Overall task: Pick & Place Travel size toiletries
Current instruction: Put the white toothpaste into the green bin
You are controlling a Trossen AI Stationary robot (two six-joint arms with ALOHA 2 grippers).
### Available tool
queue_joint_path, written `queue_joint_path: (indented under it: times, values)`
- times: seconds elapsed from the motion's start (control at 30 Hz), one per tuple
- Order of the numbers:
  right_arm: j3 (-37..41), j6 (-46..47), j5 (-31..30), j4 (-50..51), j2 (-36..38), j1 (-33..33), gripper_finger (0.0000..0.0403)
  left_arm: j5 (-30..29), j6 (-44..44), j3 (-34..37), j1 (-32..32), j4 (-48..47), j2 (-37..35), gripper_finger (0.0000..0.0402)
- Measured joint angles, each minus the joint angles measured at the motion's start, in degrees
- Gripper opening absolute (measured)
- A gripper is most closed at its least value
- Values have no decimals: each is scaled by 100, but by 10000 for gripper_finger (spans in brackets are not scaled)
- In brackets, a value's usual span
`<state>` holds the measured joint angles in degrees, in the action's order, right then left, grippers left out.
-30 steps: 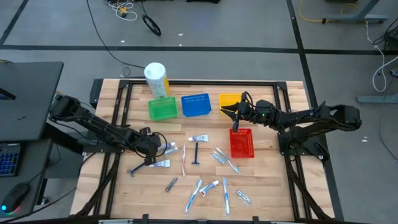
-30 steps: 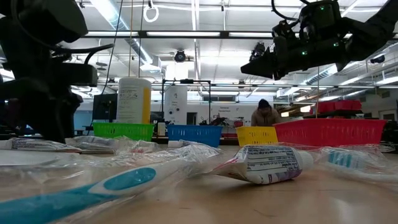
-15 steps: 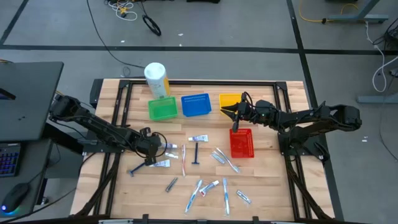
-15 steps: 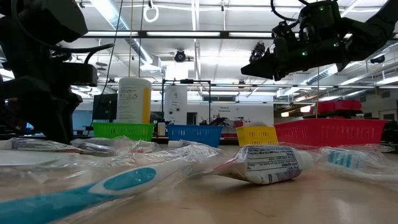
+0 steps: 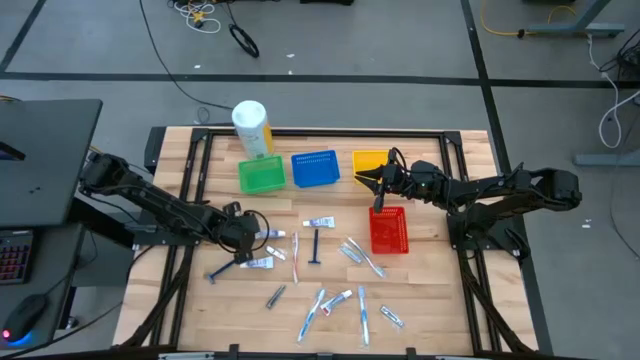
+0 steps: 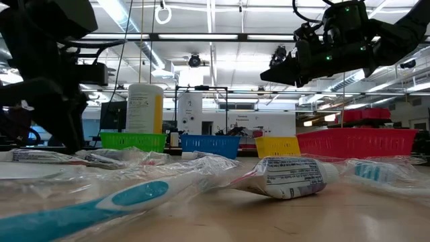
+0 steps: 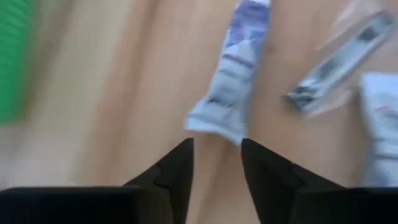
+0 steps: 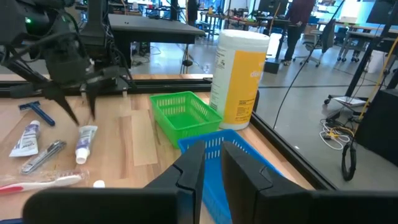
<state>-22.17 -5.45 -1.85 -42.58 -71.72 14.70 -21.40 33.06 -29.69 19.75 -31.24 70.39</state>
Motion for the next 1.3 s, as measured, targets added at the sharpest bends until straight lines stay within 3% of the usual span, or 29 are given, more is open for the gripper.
queue_joint_path:
  times: [0.1,0.2,0.3,0.43,0.53,0.8,1.13,1.3]
  values:
    - [0,-15,0,2,2,0,60,-325,-403,-242,-19,-185,0,190]
    - [0,-17,0,1,0,0,60,196,-990,-339,-107,20,0,223]
    - [0,-17,0,2,1,0,60,301,-1458,-315,-242,394,85,246]
    - [0,-17,2,13,2,0,60,201,-1945,-302,-574,635,331,260]
    - [0,-17,1,12,2,0,60,501,-2174,-298,-854,785,654,259]
    - [0,-18,2,15,2,0,60,789,-2502,-336,-1058,936,1285,232]
    - [0,-17,2,19,2,2,60,985,-2099,-315,-1054,970,1250,134]
    - [0,-17,2,32,2,1,60,979,-1754,-305,-1051,984,1200,103]
